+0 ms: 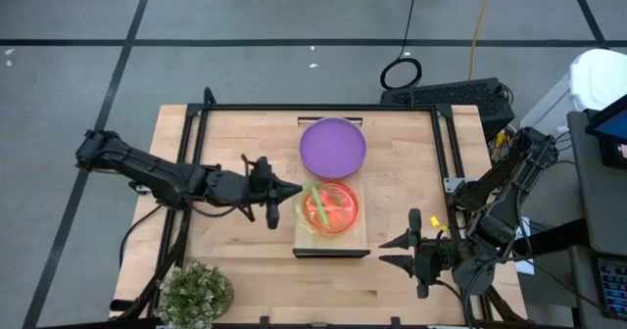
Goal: Place and stack plates onto a shelf
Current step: Stack the transparent green plate on top of the transparent pink plate on the shelf
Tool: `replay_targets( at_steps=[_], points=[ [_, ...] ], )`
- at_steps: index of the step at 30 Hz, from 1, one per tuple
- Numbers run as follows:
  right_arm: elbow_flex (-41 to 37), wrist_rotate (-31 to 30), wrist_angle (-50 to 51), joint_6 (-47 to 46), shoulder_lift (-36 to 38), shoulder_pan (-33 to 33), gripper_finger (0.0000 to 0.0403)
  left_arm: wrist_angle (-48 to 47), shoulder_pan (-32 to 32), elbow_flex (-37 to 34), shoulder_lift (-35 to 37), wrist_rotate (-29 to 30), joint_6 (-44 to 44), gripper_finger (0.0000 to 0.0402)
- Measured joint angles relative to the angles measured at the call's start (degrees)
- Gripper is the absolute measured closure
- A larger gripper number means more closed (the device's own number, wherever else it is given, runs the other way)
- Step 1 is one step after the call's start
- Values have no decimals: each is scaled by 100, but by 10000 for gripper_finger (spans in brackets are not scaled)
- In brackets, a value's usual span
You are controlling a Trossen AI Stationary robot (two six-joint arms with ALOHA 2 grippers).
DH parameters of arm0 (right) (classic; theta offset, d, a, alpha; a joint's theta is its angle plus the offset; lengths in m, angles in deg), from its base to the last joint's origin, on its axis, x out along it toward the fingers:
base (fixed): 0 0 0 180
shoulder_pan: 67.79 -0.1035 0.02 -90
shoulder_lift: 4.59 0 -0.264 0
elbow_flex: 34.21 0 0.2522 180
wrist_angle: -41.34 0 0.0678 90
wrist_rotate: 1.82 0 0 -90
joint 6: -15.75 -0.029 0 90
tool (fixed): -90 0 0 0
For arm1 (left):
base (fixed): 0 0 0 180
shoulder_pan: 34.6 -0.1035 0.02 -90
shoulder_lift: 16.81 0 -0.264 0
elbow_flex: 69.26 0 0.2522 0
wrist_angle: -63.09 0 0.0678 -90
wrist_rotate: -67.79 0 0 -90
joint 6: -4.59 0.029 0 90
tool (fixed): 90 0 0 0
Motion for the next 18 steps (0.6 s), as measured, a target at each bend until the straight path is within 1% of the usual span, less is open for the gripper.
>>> replay_targets(
  at_steps=[3, 9, 13, 16, 18],
  points=[
    [0, 0, 5, 57, 0, 0, 296, -8, -98, 0, -196, -8, -358, 399],
    [0, 0, 15, 74, 0, 0, 296, -52, -260, 0, -290, -8, -582, 399],
    [0, 0, 57, 125, 0, 0, 296, -143, -330, -2, -380, -10, -652, 399],
    [0, 0, 89, 121, 0, 0, 296, 0, -347, 17, -542, 7, -650, 399],
    [0, 0, 96, 118, 0, 0, 296, -113, -348, -7, -632, -17, -644, 399]
  ],
)
